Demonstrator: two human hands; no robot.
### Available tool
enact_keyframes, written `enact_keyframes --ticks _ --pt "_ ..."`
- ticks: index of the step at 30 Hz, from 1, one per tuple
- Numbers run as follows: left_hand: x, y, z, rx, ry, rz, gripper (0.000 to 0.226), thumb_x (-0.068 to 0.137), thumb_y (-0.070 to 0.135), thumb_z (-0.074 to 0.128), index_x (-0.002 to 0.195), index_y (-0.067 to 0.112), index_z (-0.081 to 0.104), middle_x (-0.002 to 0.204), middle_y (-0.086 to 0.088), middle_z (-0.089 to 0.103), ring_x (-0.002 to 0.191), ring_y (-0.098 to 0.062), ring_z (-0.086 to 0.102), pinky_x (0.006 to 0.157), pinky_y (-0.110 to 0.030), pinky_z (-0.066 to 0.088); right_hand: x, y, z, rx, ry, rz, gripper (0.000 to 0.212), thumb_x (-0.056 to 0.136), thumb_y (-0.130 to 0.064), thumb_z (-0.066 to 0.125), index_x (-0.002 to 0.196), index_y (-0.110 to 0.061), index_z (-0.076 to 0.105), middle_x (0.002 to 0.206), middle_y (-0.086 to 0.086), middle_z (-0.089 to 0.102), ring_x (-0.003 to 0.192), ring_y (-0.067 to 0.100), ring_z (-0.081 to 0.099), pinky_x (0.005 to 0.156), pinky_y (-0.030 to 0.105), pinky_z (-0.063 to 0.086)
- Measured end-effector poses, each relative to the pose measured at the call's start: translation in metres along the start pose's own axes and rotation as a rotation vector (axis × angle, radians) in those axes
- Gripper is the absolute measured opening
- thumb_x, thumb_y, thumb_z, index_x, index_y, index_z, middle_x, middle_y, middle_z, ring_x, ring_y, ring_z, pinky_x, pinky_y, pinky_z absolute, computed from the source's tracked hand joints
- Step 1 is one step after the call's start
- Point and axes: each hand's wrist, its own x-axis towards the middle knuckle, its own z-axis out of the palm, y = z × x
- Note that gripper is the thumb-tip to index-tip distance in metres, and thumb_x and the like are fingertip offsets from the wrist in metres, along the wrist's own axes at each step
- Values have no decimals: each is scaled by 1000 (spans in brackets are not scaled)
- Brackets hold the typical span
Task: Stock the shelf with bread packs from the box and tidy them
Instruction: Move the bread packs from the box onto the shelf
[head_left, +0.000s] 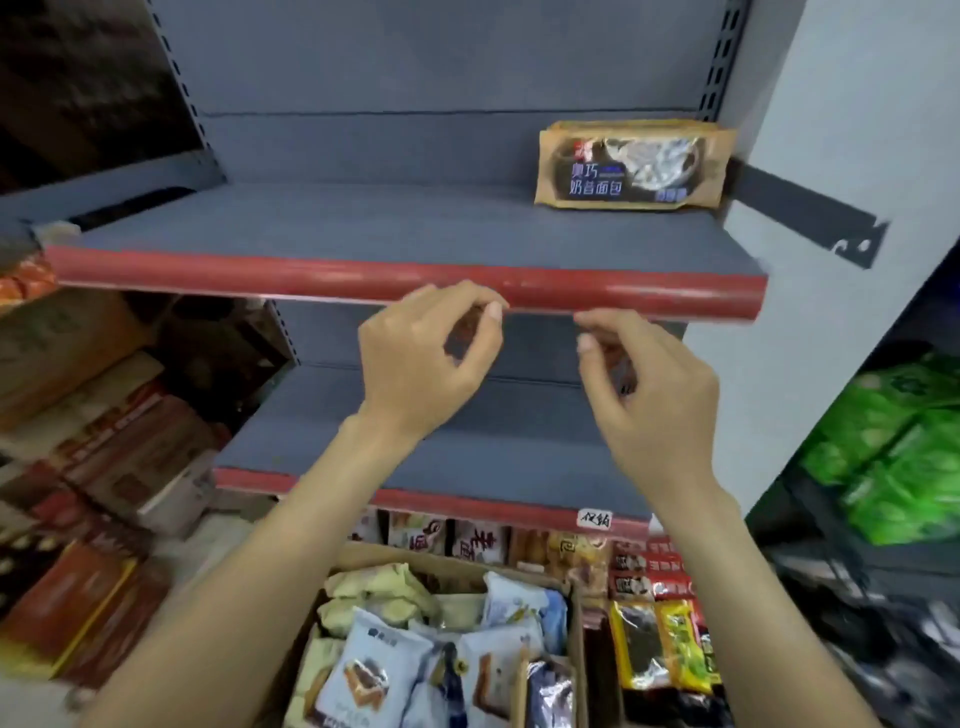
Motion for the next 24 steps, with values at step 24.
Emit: enact_keyframes --ticks 24 --pt "-437 -67 -53 94 -1593 -1113 63 85 56 57 129 11 48 132 -5 52 114 -26 55 83 -32 44 -401 19 96 -514 -1151 994 68 91 -22 51 146 -3 18 147 24 25 133 41 29 108 45 28"
